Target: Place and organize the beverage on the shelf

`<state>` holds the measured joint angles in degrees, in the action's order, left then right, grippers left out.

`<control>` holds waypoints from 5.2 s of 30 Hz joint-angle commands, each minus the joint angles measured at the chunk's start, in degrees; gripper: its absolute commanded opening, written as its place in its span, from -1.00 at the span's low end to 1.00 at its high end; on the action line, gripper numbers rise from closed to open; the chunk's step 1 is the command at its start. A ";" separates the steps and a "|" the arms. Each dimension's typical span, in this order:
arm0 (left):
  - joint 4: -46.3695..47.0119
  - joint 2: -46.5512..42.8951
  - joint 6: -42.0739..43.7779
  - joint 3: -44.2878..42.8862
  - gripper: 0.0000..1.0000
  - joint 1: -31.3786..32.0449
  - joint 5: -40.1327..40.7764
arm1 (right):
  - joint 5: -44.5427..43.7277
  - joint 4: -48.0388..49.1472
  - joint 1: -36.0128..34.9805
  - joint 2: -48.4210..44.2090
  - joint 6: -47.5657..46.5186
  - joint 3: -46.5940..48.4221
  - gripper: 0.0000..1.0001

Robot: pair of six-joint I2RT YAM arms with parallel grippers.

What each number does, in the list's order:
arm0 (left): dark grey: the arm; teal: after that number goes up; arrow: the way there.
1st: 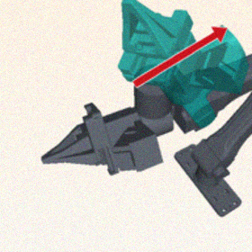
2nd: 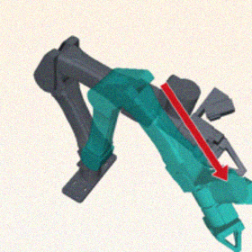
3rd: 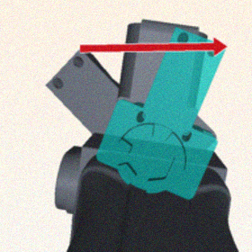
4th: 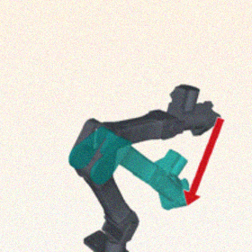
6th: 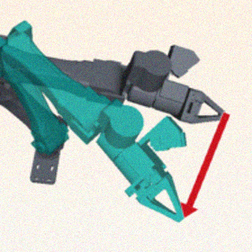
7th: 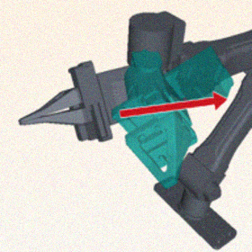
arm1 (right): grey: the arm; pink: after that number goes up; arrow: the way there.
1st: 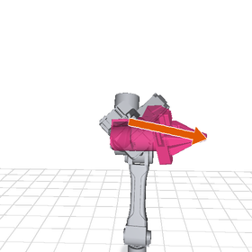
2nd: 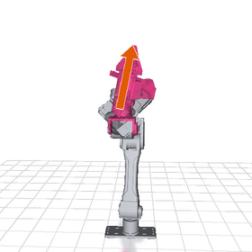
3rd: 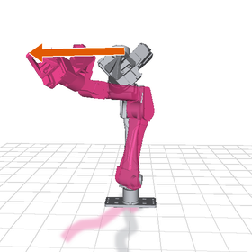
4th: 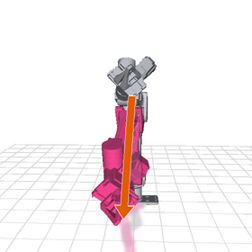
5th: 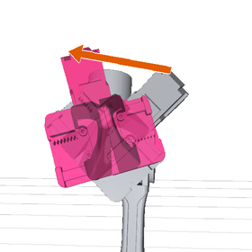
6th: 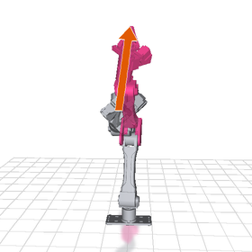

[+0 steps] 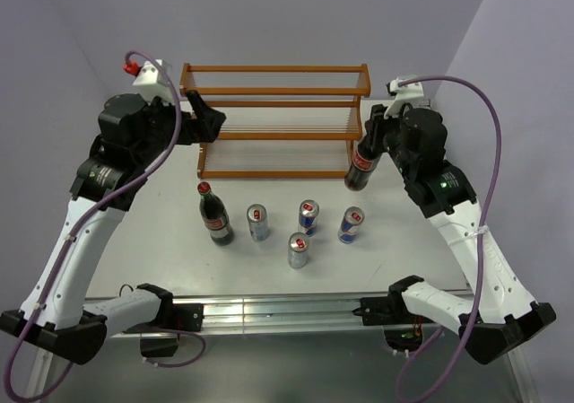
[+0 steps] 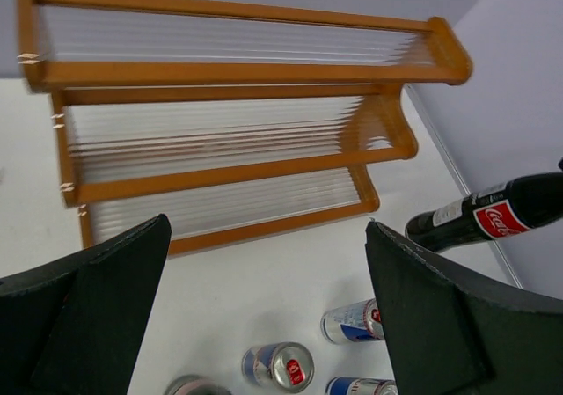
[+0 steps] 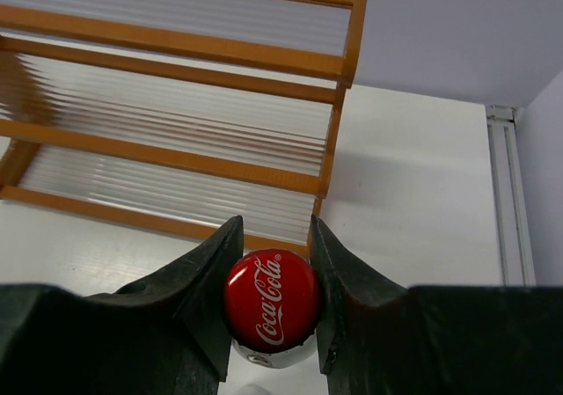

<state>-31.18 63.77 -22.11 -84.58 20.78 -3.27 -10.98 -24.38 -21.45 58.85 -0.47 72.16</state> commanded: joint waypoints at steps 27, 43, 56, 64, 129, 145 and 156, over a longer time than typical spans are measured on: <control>18.87 22.10 20.70 -9.47 0.99 41.45 -3.68 | 8.52 -19.38 -7.55 2.50 5.57 39.02 -1.00; 26.78 24.03 19.21 -3.14 0.99 43.03 -2.88 | 15.20 -15.61 -10.71 -1.37 4.43 31.37 -1.00; 28.98 24.83 18.59 -3.14 0.72 44.00 -1.65 | 12.92 -15.00 -14.05 0.83 6.45 33.13 -1.00; 28.89 23.77 18.07 -3.58 -0.99 44.35 0.63 | 9.59 -13.24 -16.87 0.83 6.97 32.35 -1.00; 28.19 36.34 16.92 -44.89 -0.99 -3.99 10.83 | -8.88 -8.84 -16.78 -22.11 12.16 1.14 0.97; 30.30 38.98 20.44 -43.57 -0.99 -4.60 9.95 | -8.53 -8.23 -16.78 -21.50 11.63 -0.09 0.97; 36.80 35.72 21.49 -35.13 -0.99 -4.78 10.74 | -8.27 -7.26 -16.78 -21.06 11.28 -1.32 0.97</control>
<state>-7.88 104.81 -2.04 -118.28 16.40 7.38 -19.05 -33.85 -38.00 37.36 11.07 71.35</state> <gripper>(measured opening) 0.669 0.987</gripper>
